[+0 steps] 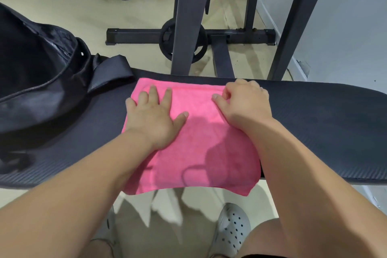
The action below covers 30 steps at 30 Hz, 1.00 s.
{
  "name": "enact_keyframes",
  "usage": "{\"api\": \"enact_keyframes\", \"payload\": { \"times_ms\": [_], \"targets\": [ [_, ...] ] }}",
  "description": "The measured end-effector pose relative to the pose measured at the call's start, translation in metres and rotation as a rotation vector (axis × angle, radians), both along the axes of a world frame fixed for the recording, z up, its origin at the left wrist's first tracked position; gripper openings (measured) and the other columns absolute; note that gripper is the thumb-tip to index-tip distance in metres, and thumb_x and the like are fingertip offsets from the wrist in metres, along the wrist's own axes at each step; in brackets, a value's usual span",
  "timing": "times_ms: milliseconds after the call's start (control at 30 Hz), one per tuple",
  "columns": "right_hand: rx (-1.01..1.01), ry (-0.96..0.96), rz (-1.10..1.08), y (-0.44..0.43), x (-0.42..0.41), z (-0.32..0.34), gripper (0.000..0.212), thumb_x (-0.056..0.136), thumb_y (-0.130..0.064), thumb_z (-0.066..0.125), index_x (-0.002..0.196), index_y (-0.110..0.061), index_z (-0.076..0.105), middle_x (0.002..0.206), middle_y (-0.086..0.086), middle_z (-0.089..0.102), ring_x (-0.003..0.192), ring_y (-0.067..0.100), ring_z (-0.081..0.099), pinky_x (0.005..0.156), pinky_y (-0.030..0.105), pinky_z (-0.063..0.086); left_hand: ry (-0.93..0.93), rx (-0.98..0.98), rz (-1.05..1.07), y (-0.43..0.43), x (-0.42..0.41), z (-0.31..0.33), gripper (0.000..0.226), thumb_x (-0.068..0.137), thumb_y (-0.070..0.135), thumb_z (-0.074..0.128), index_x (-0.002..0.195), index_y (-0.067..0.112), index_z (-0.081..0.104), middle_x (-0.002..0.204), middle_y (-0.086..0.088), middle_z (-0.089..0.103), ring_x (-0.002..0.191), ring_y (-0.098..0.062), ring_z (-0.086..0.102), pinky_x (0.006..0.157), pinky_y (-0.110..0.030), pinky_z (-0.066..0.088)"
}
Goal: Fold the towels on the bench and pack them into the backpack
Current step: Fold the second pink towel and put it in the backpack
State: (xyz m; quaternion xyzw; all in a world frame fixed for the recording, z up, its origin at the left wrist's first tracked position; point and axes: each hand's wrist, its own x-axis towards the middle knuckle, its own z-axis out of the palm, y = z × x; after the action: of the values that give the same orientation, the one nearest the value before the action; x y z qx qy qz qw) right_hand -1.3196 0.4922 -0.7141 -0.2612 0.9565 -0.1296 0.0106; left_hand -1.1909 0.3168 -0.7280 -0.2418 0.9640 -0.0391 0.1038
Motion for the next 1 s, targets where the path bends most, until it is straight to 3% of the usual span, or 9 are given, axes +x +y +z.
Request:
{"api": "enact_keyframes", "payload": {
  "times_ms": [67,167,300,400,467,567,733,867,1000],
  "targets": [
    [0.001,0.021,-0.018,0.001,-0.003,0.002,0.028,0.094,-0.052,0.057,0.096,-0.024,0.063,0.11,0.001,0.06,0.112,0.028,0.049,0.097,0.045,0.038,0.054,-0.069,-0.059,0.009,0.013,0.002,0.086,0.088,0.079,0.013,0.153,0.024,0.028,0.145,-0.015,0.041,0.129,-0.035,0.038,0.102,-0.054,0.03],
    [-0.015,-0.006,0.001,0.005,-0.006,0.0,0.039,0.094,-0.046,0.06,0.129,-0.028,0.058,0.126,0.0,0.054,0.12,0.027,0.045,0.097,0.044,0.035,0.208,-0.059,-0.107,0.0,0.018,0.006,0.068,0.087,0.077,0.028,0.126,0.026,0.05,0.115,-0.008,0.053,0.108,-0.033,0.047,0.091,-0.049,0.036],
    [0.076,-0.03,0.059,0.008,-0.006,-0.001,0.051,0.101,-0.035,0.048,0.151,-0.027,0.042,0.145,-0.002,0.046,0.13,0.027,0.039,0.103,0.045,0.031,0.306,-0.053,-0.138,-0.027,0.007,0.005,0.053,0.096,0.051,0.042,0.141,0.024,0.047,0.133,-0.008,0.052,0.112,-0.036,0.047,0.092,-0.05,0.04],
    [0.095,0.0,0.045,0.01,-0.007,0.003,0.04,0.1,-0.018,0.045,0.138,-0.026,0.054,0.134,0.003,0.053,0.121,0.03,0.042,0.096,0.045,0.032,0.247,-0.03,-0.164,-0.038,0.0,0.003,0.055,0.1,0.039,0.042,0.151,0.021,0.039,0.149,-0.005,0.046,0.124,-0.036,0.042,0.099,-0.051,0.037],
    [0.096,-0.036,0.016,0.01,-0.008,0.006,0.041,0.098,-0.013,0.043,0.133,-0.027,0.058,0.128,0.006,0.054,0.119,0.031,0.042,0.094,0.045,0.032,0.213,-0.021,-0.171,-0.04,-0.005,0.005,0.051,0.099,0.036,0.041,0.148,0.019,0.044,0.141,-0.007,0.051,0.122,-0.035,0.044,0.099,-0.05,0.038],
    [0.096,-0.112,-0.036,0.011,-0.011,0.011,0.036,0.095,-0.012,0.047,0.123,-0.028,0.064,0.123,0.005,0.055,0.118,0.03,0.043,0.092,0.045,0.033,0.195,-0.036,-0.162,-0.042,-0.015,0.018,0.034,0.095,0.029,0.047,0.124,0.016,0.058,0.118,-0.009,0.059,0.111,-0.034,0.049,0.089,-0.046,0.039],
    [0.015,-0.097,-0.029,0.014,-0.015,0.012,0.017,0.091,-0.011,0.05,0.09,-0.027,0.056,0.104,-0.002,0.054,0.102,0.026,0.043,0.085,0.043,0.033,0.153,-0.035,-0.2,-0.047,-0.031,0.034,0.008,0.088,0.017,0.052,0.091,0.019,0.059,0.097,-0.008,0.062,0.091,-0.033,0.053,0.072,-0.037,0.032],
    [-0.178,0.075,-0.067,0.012,-0.019,0.012,0.017,0.088,-0.005,0.045,0.083,-0.021,0.048,0.073,-0.006,0.049,0.081,0.03,0.047,0.071,0.038,0.029,0.414,-0.064,-0.165,-0.06,-0.042,0.039,0.011,0.086,0.009,0.05,0.088,0.017,0.058,0.09,-0.012,0.064,0.082,-0.038,0.058,0.067,-0.038,0.032],
    [-0.459,0.228,-0.069,0.009,-0.018,0.025,0.017,0.089,-0.006,0.049,0.09,-0.023,0.048,0.081,-0.003,0.054,0.083,0.025,0.045,0.072,0.04,0.038,0.716,-0.142,-0.17,-0.065,-0.049,0.057,0.015,0.085,0.012,0.049,0.095,0.013,0.06,0.092,-0.017,0.065,0.085,-0.043,0.058,0.068,-0.046,0.04]
  ]
}}
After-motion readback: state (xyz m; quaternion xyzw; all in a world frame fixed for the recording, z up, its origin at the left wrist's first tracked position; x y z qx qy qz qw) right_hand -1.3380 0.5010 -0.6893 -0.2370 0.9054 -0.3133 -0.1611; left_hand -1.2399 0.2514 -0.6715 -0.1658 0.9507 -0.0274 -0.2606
